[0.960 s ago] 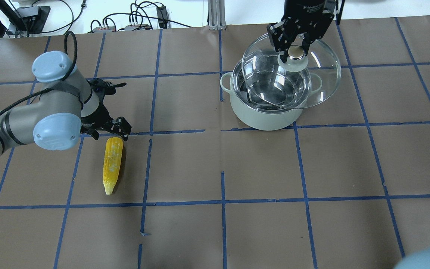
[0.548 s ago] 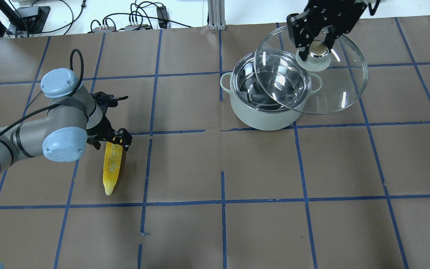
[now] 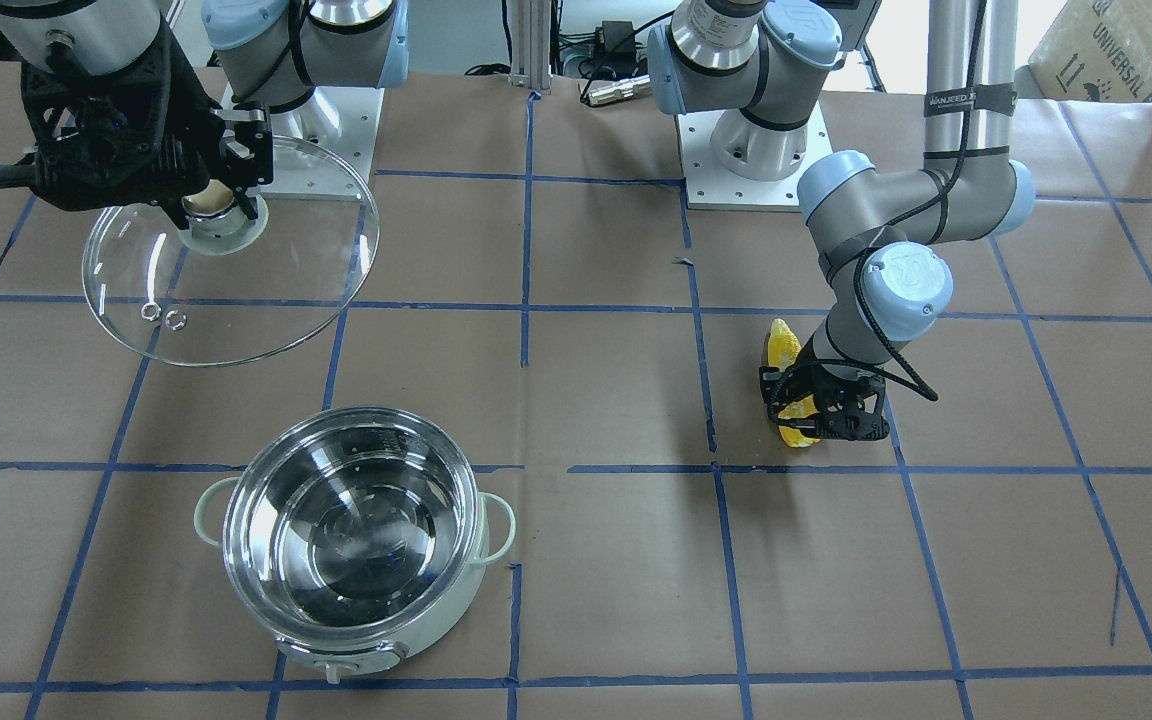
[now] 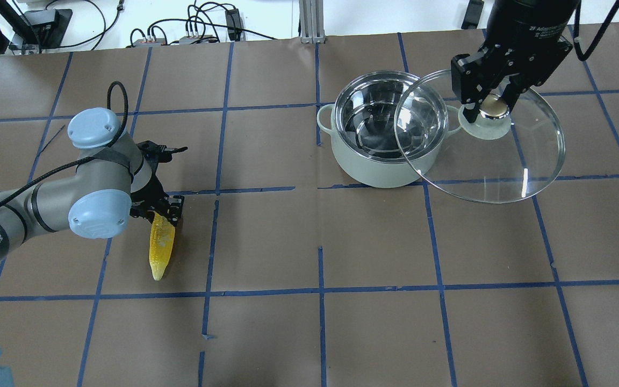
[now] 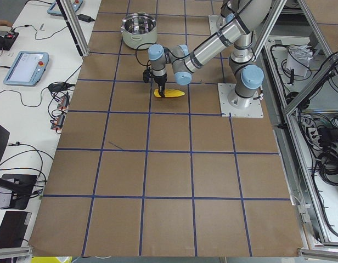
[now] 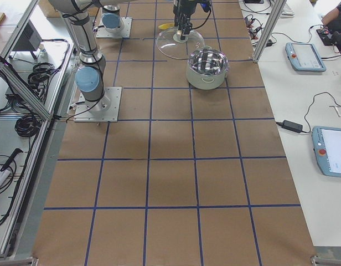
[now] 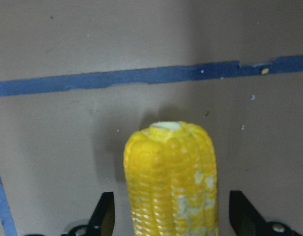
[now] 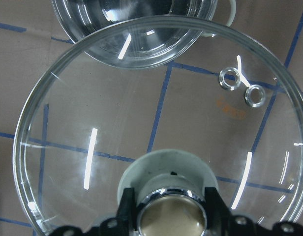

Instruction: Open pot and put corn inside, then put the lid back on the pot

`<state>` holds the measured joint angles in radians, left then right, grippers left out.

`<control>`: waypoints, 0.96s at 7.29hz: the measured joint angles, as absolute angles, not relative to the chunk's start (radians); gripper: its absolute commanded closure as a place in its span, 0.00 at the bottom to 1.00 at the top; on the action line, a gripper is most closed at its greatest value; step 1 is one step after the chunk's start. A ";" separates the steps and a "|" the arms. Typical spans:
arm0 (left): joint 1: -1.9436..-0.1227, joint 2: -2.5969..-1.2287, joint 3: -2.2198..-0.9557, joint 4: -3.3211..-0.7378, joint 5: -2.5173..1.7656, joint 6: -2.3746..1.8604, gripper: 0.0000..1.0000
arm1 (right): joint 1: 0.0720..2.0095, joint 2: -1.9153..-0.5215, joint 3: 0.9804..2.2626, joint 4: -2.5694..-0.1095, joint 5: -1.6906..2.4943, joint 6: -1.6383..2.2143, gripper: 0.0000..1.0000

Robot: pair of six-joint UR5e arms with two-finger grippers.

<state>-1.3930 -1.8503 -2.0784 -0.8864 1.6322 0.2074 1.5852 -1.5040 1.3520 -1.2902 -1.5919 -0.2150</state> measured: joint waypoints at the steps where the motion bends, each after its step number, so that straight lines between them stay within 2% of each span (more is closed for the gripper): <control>1: -1.417 -1.851 -2.049 -0.909 1.616 0.155 0.82 | 1.586 -1.507 1.356 -1.290 -1.592 -0.214 0.58; 3: -1.521 -1.860 -1.932 -0.990 1.577 0.034 0.81 | 1.585 -1.520 1.382 -1.295 -1.591 -0.215 0.58; 7: -1.769 -1.939 -1.564 -1.181 1.495 -0.230 0.81 | 1.576 -1.589 1.505 -1.384 -1.602 -0.222 0.57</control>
<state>-1.7692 -1.9386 -1.5639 -1.1810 1.4946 -0.2297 1.5760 -1.5888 1.5046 -1.3838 -1.6021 -0.2224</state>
